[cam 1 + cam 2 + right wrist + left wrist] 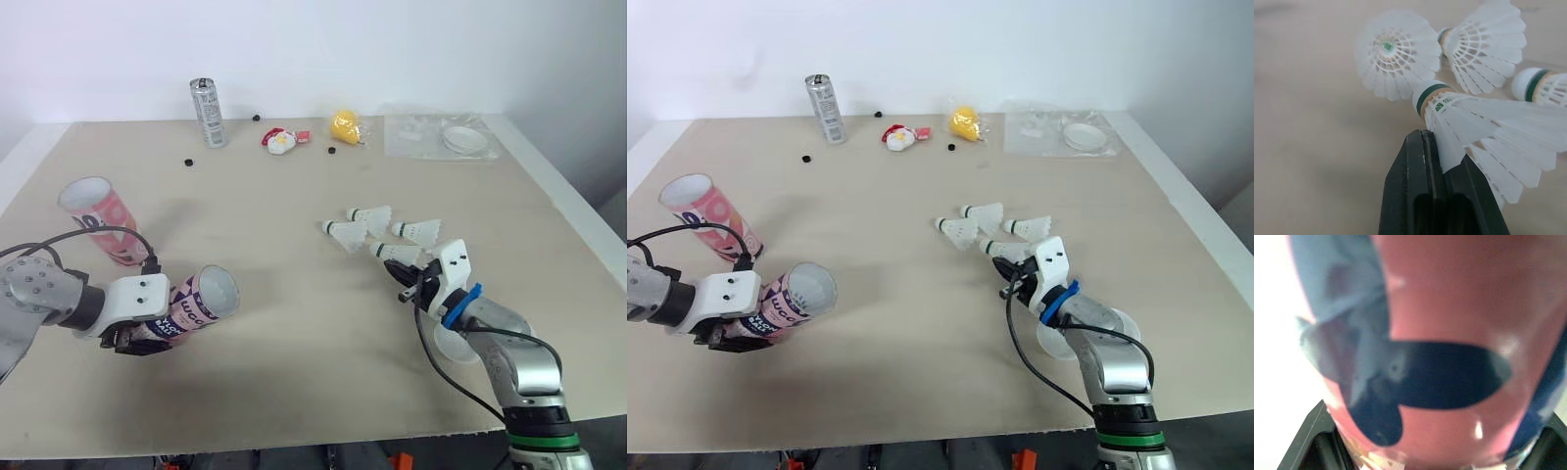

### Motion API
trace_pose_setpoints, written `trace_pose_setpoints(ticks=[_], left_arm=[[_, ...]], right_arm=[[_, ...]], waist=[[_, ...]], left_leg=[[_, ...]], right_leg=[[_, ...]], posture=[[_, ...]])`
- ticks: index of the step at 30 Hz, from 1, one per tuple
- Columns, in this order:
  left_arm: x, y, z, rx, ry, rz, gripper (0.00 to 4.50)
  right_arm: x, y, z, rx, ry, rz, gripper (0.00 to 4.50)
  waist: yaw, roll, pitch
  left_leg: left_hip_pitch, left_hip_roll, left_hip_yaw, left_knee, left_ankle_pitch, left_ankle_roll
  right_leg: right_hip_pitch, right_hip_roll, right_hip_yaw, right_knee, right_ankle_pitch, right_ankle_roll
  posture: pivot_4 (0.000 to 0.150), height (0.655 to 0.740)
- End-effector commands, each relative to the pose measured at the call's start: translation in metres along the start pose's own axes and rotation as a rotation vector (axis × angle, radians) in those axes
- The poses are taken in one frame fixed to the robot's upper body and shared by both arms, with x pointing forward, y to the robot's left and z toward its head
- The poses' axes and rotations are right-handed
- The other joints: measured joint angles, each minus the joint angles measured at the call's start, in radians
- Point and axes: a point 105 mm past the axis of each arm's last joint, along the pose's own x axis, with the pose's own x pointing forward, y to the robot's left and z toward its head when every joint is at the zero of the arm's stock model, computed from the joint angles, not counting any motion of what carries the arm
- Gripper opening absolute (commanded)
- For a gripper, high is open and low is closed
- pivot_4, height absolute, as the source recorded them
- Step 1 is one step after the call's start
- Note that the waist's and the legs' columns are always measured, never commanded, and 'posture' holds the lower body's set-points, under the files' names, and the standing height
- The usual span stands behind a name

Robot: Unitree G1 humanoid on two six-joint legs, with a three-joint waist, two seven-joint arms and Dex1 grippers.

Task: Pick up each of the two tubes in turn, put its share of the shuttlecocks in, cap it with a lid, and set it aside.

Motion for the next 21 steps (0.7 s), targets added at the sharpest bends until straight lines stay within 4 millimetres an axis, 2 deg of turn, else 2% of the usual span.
trace_pose_setpoints(ticks=[1, 3, 5, 7, 12, 18, 21], left_arm=[[0.001, -0.002, 0.001, 0.003, -0.002, -0.011, 3.02], [0.001, -0.001, 0.001, 0.002, -0.002, -0.011, 3.02], [0.001, 0.000, 0.001, 0.001, -0.002, -0.009, 3.02], [0.001, 0.000, 0.002, -0.002, -0.004, -0.007, 3.02], [0.002, 0.003, 0.001, -0.001, 0.001, -0.003, 3.02], [0.001, 0.004, 0.004, 0.006, -0.002, -0.005, 3.02], [0.002, 0.003, 0.004, 0.006, -0.004, -0.009, 3.02]], right_arm=[[-0.010, 0.035, 0.059, -0.060, -0.127, 0.259, 0.03], [-0.007, 0.056, 0.072, -0.111, -0.129, 0.380, 0.03], [0.001, 0.084, 0.083, -0.226, -0.123, 0.526, 0.03], [0.009, 0.106, 0.084, -0.347, -0.113, 0.638, 0.03], [0.037, 0.145, 0.080, -0.519, -0.157, 0.823, 0.03], [0.073, 0.168, 0.079, -0.634, -0.225, 0.860, 0.03], [0.082, 0.177, 0.076, -0.678, -0.238, 0.882, 0.03]], waist=[[0.000, 0.000, 0.000], [-0.001, 0.000, 0.000], [-0.003, 0.000, 0.000], [-0.006, 0.000, 0.000], [-0.003, 0.000, 0.000], [-0.002, 0.000, 0.000], [-0.002, -0.001, 0.000]], left_leg=[[0.000, 0.000, 0.000, 0.000, 0.000, 0.000], [0.001, 0.001, -0.001, 0.000, 0.000, 0.000], [0.001, 0.001, -0.001, 0.000, 0.000, 0.000], [0.002, 0.002, -0.001, 0.001, 0.000, 0.000], [0.000, 0.002, -0.002, 0.001, 0.000, 0.000], [-0.001, 0.002, -0.002, 0.001, 0.000, 0.000], [-0.001, 0.003, -0.002, 0.001, 0.000, 0.000]], right_leg=[[0.000, 0.000, 0.000, 0.000, 0.000, 0.000], [0.000, 0.001, 0.000, 0.000, 0.000, -0.001], [0.000, 0.002, -0.001, 0.000, 0.001, -0.001], [0.000, 0.003, -0.001, 0.000, 0.002, -0.002], [-0.001, 0.003, -0.002, 0.000, 0.001, -0.002], [-0.001, 0.003, -0.002, 0.000, 0.001, -0.003], [-0.001, 0.003, -0.002, 0.000, 0.002, -0.003]], posture=[[0.150, 0.7400], [0.150, 0.7400], [0.150, 0.7400], [0.150, 0.7400], [0.150, 0.7400], [0.150, 0.7400], [0.150, 0.7400]])
